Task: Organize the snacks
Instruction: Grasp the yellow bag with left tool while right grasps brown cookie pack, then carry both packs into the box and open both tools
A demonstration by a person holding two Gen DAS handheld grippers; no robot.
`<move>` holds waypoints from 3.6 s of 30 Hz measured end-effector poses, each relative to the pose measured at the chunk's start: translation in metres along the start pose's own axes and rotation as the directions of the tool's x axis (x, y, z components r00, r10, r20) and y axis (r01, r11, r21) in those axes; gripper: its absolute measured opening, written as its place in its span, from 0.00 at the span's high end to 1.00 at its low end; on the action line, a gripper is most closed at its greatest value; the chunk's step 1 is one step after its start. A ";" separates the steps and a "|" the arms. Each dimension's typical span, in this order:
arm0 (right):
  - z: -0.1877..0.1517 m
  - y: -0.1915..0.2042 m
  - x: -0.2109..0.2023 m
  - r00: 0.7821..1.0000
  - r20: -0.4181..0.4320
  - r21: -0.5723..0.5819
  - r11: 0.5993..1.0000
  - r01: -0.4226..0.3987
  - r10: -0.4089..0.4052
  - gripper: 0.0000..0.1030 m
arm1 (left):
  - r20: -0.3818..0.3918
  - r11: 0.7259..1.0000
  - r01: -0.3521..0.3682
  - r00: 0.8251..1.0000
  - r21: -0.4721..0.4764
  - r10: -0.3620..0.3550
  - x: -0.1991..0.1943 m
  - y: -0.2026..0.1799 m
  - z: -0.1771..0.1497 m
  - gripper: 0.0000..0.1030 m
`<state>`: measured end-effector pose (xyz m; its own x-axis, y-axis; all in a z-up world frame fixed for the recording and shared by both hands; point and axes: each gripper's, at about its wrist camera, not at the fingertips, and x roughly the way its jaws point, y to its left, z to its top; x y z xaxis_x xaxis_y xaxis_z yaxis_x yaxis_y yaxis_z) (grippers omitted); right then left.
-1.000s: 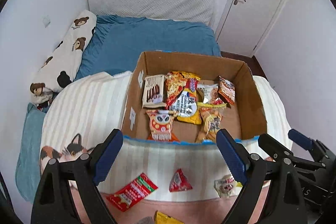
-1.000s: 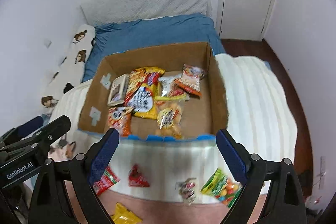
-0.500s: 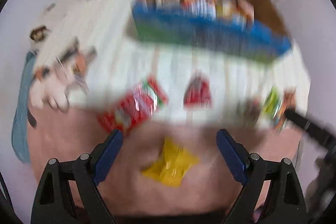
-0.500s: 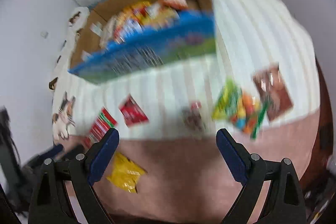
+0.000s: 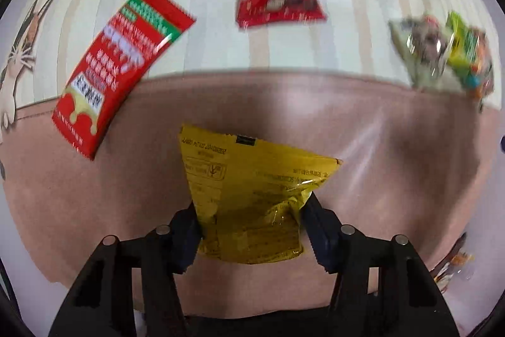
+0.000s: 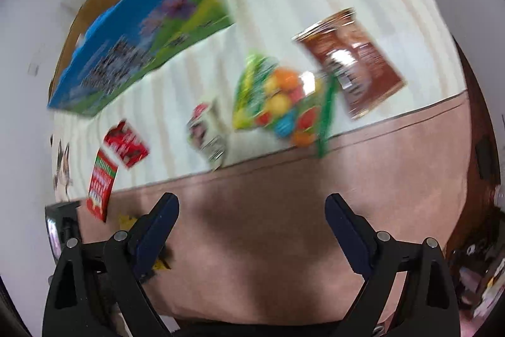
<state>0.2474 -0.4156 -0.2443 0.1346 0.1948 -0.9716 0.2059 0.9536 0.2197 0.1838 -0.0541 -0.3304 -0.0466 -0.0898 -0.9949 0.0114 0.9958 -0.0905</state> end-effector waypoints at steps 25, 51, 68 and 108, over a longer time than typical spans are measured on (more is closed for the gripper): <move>0.090 -0.083 0.028 0.979 0.089 0.088 0.981 0.173 -0.181 0.41 | 0.040 0.996 0.037 0.999 -0.078 -0.034 -0.008 -0.045 0.056 0.47; -0.071 0.015 0.086 0.988 -0.131 -0.096 0.993 0.070 -0.082 0.22 | 0.003 0.996 0.000 1.000 -0.092 0.000 0.019 -0.019 -0.035 0.46; -0.048 0.069 0.029 0.998 0.028 -0.139 0.989 -0.050 0.054 0.42 | 0.142 0.991 0.114 0.984 -0.072 -0.103 -0.054 -0.029 -0.001 0.49; 0.227 0.165 0.048 0.993 -0.012 -0.273 0.956 0.109 -0.117 0.06 | -0.016 0.977 0.182 0.983 -0.113 -0.185 -0.066 0.017 0.282 0.11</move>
<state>0.5078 -0.3016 -0.2343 0.0984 0.0845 -0.9916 -0.0528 0.9954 0.0796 0.4688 -0.0355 -0.2791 -0.0636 -0.2721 -0.9602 -0.1106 0.9581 -0.2642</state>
